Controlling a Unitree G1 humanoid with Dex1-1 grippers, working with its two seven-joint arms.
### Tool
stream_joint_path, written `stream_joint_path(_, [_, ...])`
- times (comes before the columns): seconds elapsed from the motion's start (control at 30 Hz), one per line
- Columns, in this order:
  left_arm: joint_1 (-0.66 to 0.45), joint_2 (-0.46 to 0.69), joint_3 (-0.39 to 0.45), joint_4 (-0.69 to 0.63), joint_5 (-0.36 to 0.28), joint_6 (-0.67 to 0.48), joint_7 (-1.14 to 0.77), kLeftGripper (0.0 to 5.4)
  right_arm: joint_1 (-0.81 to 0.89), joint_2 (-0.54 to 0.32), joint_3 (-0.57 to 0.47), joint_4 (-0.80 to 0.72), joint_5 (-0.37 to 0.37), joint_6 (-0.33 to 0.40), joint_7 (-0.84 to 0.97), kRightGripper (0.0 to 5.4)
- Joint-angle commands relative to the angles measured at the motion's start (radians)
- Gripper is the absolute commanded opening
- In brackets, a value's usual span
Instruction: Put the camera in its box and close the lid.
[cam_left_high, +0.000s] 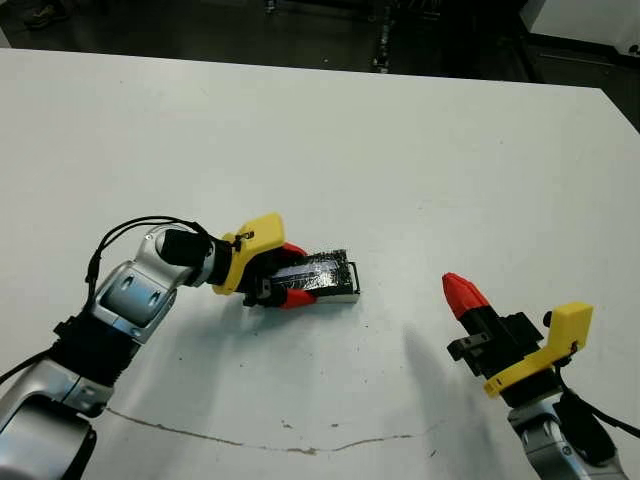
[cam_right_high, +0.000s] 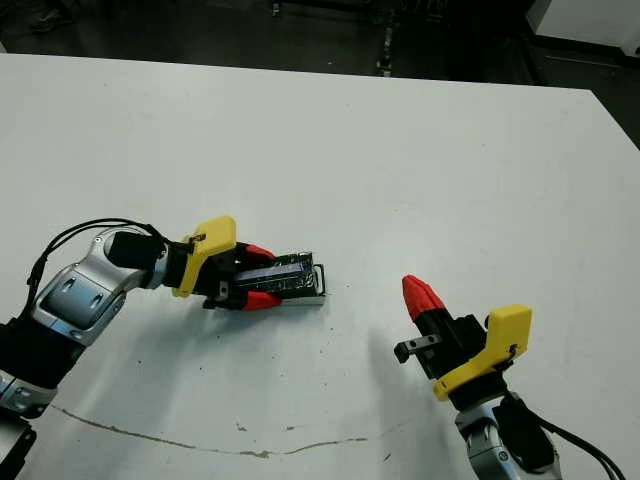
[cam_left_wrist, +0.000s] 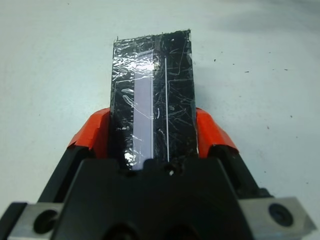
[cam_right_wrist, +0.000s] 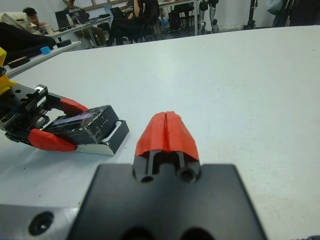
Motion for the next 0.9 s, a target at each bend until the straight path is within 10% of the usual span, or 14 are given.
stream_joint_path(0.03, [0.035, -0.046, -0.063, 0.027, 0.016, 0.029, -0.014, 3.14, 0.012, -0.014, -0.008, 0.002, 0.002, 0.01, 0.002, 0.0])
stream_joint_path(0.9, [-0.042, -0.193, -0.14, 0.114, 0.083, 0.028, 0.0, 3.14, 0.022, -0.019, -0.012, -0.003, 0.009, 0.011, 0.005, 0.0])
